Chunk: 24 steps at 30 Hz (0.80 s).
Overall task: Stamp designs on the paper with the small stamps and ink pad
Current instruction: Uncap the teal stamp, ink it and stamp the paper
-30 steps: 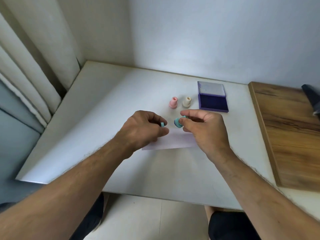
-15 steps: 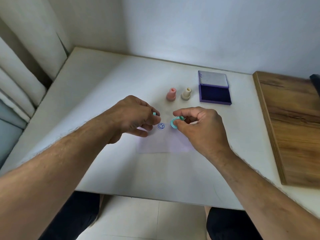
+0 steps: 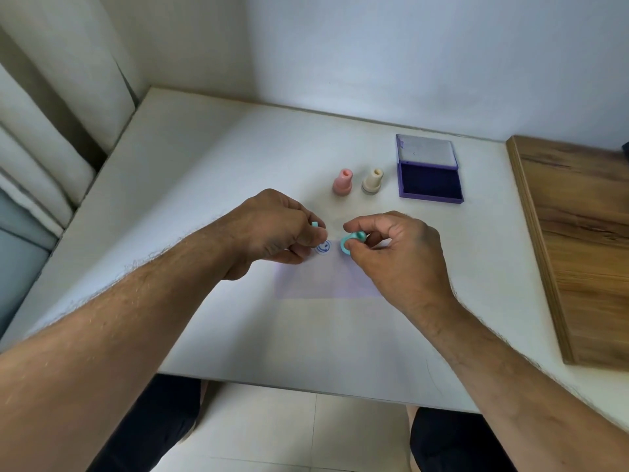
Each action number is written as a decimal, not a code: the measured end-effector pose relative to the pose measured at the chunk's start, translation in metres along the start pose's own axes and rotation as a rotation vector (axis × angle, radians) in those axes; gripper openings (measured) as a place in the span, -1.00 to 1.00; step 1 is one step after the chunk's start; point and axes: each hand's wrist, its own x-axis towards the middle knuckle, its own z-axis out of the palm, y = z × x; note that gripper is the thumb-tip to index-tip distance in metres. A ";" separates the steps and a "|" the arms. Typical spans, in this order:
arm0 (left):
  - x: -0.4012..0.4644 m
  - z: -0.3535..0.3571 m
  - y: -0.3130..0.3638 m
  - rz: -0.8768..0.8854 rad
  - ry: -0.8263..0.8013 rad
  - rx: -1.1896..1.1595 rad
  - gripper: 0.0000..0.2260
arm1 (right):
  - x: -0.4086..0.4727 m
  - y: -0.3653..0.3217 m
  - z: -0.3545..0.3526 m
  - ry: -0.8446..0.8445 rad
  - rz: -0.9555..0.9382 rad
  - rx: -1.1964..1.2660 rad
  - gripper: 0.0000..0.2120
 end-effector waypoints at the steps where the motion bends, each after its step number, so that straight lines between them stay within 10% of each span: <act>1: 0.000 0.000 0.000 -0.001 -0.005 -0.007 -0.94 | 0.000 0.000 0.000 -0.002 -0.007 -0.006 -0.78; 24: 0.003 -0.003 -0.005 -0.021 -0.041 -0.013 -0.92 | 0.020 -0.018 0.003 -0.190 0.126 -0.222 -0.76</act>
